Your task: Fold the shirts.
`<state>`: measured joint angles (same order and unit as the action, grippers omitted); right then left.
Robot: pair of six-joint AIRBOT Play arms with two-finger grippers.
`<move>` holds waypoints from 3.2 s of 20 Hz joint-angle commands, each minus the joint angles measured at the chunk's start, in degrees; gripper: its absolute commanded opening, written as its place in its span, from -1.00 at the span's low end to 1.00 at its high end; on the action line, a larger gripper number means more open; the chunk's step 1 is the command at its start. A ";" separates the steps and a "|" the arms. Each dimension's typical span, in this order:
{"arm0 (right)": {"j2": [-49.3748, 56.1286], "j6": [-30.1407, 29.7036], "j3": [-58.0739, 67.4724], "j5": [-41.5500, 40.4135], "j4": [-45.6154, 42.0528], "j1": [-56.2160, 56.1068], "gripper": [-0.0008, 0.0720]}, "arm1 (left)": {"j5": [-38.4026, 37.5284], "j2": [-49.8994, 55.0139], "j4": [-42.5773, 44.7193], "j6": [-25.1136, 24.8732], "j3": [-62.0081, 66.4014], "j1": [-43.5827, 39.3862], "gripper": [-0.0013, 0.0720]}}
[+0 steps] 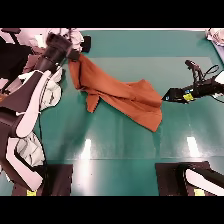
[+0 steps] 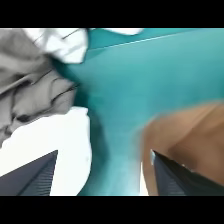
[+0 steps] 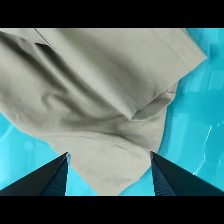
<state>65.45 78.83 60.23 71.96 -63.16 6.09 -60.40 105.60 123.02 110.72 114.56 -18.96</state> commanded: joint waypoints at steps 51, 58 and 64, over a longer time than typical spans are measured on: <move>0.13 -1.75 0.02 9.70 -3.13 -1.95 0.73 | 1.31 -17.97 0.35 7.85 -41.64 -23.17 -0.90; -2.43 -2.82 -5.68 10.45 -5.38 -0.83 0.73 | -4.55 -25.86 -0.28 7.78 -40.22 -20.87 -0.90; -11.76 -11.02 -22.99 -3.32 11.10 8.98 0.72 | -4.70 -25.86 -0.87 7.32 -40.24 -20.15 -0.90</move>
<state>56.84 71.75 43.79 75.16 -60.14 10.92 -64.64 80.05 122.52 118.34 74.28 -39.42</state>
